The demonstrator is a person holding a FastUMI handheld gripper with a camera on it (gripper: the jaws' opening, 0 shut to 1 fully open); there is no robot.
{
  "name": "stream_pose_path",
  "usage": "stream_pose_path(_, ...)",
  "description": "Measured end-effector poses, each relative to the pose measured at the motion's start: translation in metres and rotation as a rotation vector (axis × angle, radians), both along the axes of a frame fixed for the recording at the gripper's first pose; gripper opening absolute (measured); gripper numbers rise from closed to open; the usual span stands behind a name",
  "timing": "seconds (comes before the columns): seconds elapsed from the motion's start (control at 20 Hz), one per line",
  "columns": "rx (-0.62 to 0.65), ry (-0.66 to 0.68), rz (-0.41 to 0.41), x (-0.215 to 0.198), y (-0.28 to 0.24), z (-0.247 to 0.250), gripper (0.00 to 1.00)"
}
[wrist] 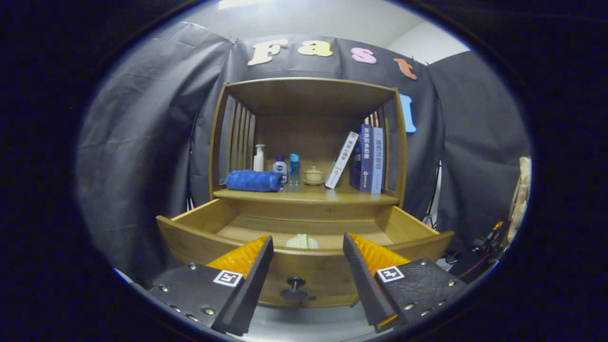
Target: Pull open the drawer, take out the items inside it, and place them on the countertop above the cabinet.
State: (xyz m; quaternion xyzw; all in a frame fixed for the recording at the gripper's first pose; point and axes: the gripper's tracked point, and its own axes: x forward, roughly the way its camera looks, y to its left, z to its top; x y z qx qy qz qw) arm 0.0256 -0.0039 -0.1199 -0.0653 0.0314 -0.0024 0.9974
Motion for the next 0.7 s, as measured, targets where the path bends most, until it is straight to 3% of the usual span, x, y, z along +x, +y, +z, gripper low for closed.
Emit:
stream_pose_path(0.2,-0.030,-0.007,0.005,0.039,0.012,0.016,0.87)
stream_pose_path(0.7,0.012,0.254,-0.059,0.118,-0.009,-0.031,0.89)
